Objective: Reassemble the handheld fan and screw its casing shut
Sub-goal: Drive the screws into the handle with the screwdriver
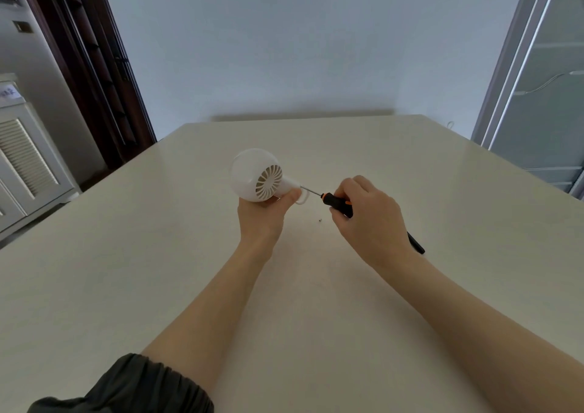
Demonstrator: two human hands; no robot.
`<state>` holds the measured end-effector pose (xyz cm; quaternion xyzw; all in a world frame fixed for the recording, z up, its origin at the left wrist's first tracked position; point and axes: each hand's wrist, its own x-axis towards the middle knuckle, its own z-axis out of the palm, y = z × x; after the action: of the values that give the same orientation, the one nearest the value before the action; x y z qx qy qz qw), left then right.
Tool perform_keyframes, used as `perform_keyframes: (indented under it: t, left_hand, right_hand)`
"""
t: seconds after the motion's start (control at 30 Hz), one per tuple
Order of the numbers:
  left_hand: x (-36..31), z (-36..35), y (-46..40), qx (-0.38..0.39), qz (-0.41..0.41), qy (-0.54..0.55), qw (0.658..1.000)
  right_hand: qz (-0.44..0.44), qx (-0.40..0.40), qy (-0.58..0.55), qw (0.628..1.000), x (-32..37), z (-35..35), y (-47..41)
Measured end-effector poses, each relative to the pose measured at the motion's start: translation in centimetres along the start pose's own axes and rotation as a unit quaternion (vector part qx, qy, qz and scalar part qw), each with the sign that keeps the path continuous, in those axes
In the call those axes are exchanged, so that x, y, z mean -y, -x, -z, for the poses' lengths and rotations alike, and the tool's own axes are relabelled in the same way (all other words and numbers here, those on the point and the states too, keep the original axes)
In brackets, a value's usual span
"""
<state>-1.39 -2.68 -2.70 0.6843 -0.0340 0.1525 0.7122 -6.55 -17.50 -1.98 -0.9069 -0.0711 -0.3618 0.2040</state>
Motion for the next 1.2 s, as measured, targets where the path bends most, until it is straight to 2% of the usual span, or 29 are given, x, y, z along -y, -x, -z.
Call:
perform_keyframes:
  t: [0.13, 0.27, 0.43, 0.5, 0.67, 0.83, 0.93, 1.03, 1.1, 1.2]
  left_hand:
    - [-0.03, 0.09, 0.06, 0.006, 0.009, -0.002, 1.0]
    - [-0.24, 0.28, -0.1, 0.013, 0.011, -0.007, 1.0]
    - [-0.07, 0.3, -0.01, 0.021, 0.008, -0.01, 1.0]
    - [0.05, 0.16, 0.09, 0.017, 0.007, -0.013, 1.0]
    - [0.14, 0.14, -0.1, -0.004, 0.007, -0.021, 1.0]
    - [0.12, 0.18, -0.08, -0.001, 0.01, -0.023, 1.0]
    - [-0.03, 0.33, -0.02, 0.003, 0.02, -0.023, 1.0]
    - [-0.5, 0.58, 0.0, 0.016, 0.036, -0.007, 0.999]
    - [-0.69, 0.75, 0.02, 0.025, 0.039, -0.003, 0.999]
    - [-0.5, 0.78, -0.02, 0.034, 0.037, -0.008, 0.999]
  right_hand:
    - [0.003, -0.006, 0.006, 1.0, 0.07, 0.22, 0.0]
    - [-0.019, 0.016, -0.046, 0.999, 0.04, -0.03, -0.26]
    - [-0.129, 0.05, -0.165, 0.977, -0.71, -0.35, -0.72]
    - [-0.147, 0.049, -0.185, 0.97, -0.87, -0.36, -0.81]
    - [-0.088, 0.074, -0.143, 0.983, -0.7, -0.47, -0.58]
    - [-0.013, 0.051, -0.053, 0.997, -0.38, -0.59, -0.2]
    - [0.0, 0.058, 0.026, 0.998, -0.4, -0.59, -0.04]
    - [-0.001, 0.055, 0.057, 0.997, -0.08, -0.57, -0.08]
    - [-0.015, 0.068, 0.04, 0.997, 0.0, -0.69, -0.19]
    - [-0.096, 0.103, -0.088, 0.986, -0.3, -0.63, -0.52]
